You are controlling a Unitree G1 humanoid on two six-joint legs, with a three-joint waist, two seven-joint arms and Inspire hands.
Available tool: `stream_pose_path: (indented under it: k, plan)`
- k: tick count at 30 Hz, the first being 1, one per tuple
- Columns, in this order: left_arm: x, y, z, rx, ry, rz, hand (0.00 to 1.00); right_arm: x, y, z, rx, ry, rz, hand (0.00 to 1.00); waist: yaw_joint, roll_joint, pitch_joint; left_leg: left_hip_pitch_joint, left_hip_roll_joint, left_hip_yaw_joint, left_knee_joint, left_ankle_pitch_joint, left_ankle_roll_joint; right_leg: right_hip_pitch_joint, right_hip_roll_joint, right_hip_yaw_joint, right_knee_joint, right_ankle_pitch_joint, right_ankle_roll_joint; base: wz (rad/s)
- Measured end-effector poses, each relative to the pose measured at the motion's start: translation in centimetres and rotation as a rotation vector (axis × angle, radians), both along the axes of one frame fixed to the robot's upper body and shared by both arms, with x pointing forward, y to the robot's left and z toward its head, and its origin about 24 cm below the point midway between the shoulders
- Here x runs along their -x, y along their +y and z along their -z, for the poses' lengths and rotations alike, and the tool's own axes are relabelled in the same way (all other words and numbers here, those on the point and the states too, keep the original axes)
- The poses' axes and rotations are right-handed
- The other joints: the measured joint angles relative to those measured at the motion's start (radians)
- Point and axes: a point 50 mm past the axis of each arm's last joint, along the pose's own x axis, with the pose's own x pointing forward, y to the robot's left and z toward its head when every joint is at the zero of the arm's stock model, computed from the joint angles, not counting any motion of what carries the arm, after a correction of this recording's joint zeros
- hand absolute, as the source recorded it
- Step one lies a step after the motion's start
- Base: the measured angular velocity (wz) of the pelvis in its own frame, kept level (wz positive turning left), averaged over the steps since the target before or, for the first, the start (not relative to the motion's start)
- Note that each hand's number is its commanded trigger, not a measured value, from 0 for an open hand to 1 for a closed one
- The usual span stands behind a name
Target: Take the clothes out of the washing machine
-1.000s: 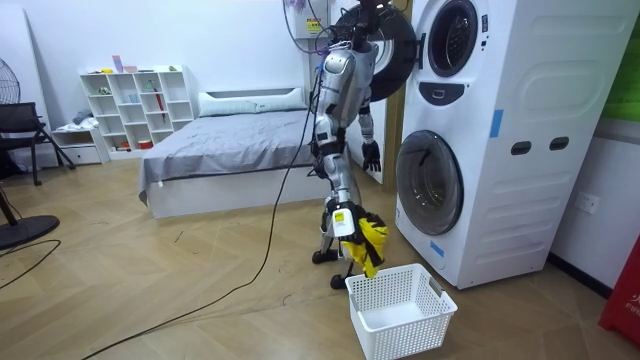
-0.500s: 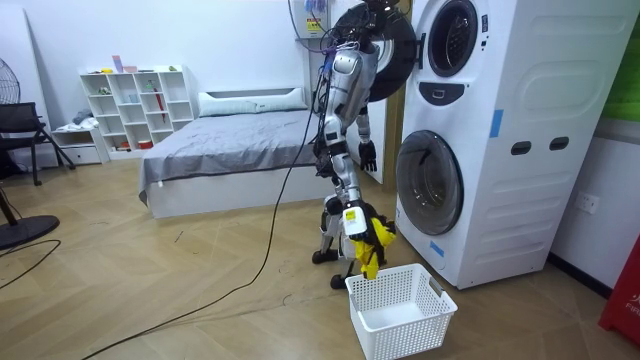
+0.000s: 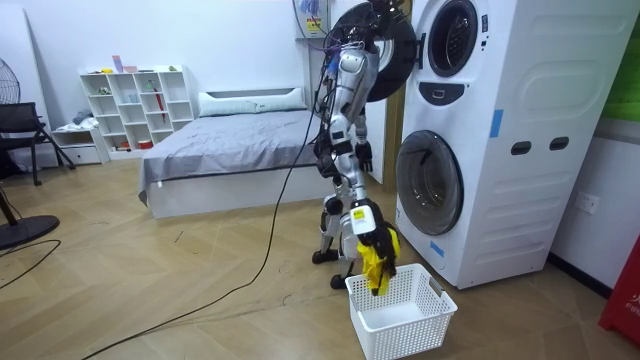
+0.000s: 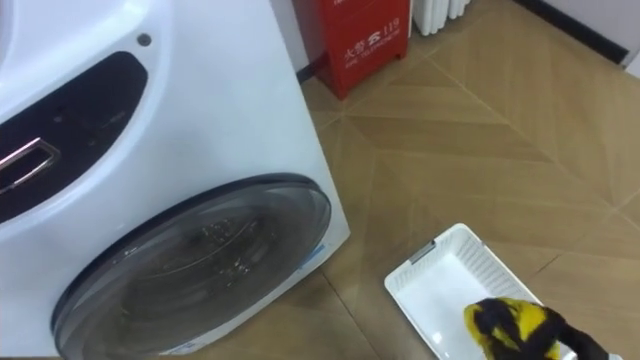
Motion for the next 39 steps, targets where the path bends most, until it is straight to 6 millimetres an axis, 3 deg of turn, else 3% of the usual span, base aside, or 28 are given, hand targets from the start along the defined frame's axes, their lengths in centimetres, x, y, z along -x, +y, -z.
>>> stream_pose_path:
  k: [5, 24, 31, 32, 33, 35, 36, 37, 39]
  plan:
    - [0.2, 0.0, 0.1, 0.001, 0.011, -0.002, 0.0, 0.0, 0.5, 0.2, 0.012, 0.021, -0.036, 0.0, 0.0, -0.01, -0.0048, 0.0, 0.0, -0.004, 0.001, 0.002, 0.002, 0.003, -0.004, -0.006, 0.0, 0.0, 0.0, 0.03]
    - [0.5, 0.1, 0.1, 0.004, 0.02, -0.001, 0.0, 0.9, 0.3, 0.6, 0.023, 0.05, -0.034, 0.0, -0.001, -0.015, -0.004, 0.008, 0.004, -0.002, -0.001, 0.006, 0.005, 0.014, -0.012, -0.016, -0.001, -0.001, 0.001, 0.0]
    - [1.5, 0.0, 0.3, 0.019, 0.028, -0.007, 0.0, 3.9, 0.0, 2.3, -0.045, 0.121, 0.026, 0.0, 0.002, -0.023, -0.0053, 0.085, 0.027, -0.005, -0.004, 0.007, 0.002, 0.136, -0.017, -0.074, -0.061, -0.005, -0.006, 0.2]
    - [1.7, 0.1, 0.3, 0.019, 0.034, -0.009, 0.0, 4.9, -0.1, 2.7, -0.06, 0.141, 0.038, 0.0, 0.001, -0.028, -0.0039, 0.104, 0.029, -0.024, -0.008, 0.008, 0.0, 0.167, -0.02, -0.095, -0.072, -0.006, -0.008, 0.36]
    - [1.8, 0.1, 0.3, 0.018, 0.036, -0.013, 0.0, 5.3, -0.1, 2.9, -0.067, 0.153, 0.04, 0.0, 0.002, -0.035, -0.0022, 0.115, 0.029, -0.032, -0.011, 0.009, 0.0, 0.181, -0.021, -0.103, -0.075, -0.008, -0.009, 0.37]
    - [2.5, 0.3, 0.4, 0.014, 0.046, -0.026, 0.0, 7.0, 0.0, 3.7, -0.095, 0.202, 0.042, 0.0, 0.005, -0.052, -0.0089, 0.157, 0.03, -0.058, -0.019, 0.01, -0.003, 0.236, -0.026, -0.132, -0.089, -0.017, -0.011, 0.33]
    - [2.6, 0.4, 0.4, 0.012, 0.046, -0.025, 0.0, 7.3, 0.1, 3.8, -0.1, 0.212, 0.041, 0.0, 0.014, -0.058, -0.0107, 0.164, 0.03, -0.062, -0.019, 0.01, -0.003, 0.247, -0.026, -0.137, -0.092, -0.019, -0.012, 0.25]
    - [2.9, 0.5, 0.4, 0.002, 0.049, -0.018, 0.0, 8.6, 0.3, 4.3, -0.113, 0.247, 0.042, 0.0, 0.027, -0.077, -0.0089, 0.184, 0.03, -0.071, -0.021, 0.01, -0.004, 0.273, -0.027, -0.147, -0.096, -0.024, -0.012, 0.29]
    - [3.5, 0.7, 0.4, -0.013, 0.051, -0.005, 0.0, 9.8, 1.0, 5.1, -0.137, 0.298, 0.027, 0.0, 0.032, -0.09, -0.015, 0.213, 0.031, -0.098, -0.031, 0.012, -0.007, 0.323, -0.029, -0.177, -0.126, -0.023, -0.014, 0.4]
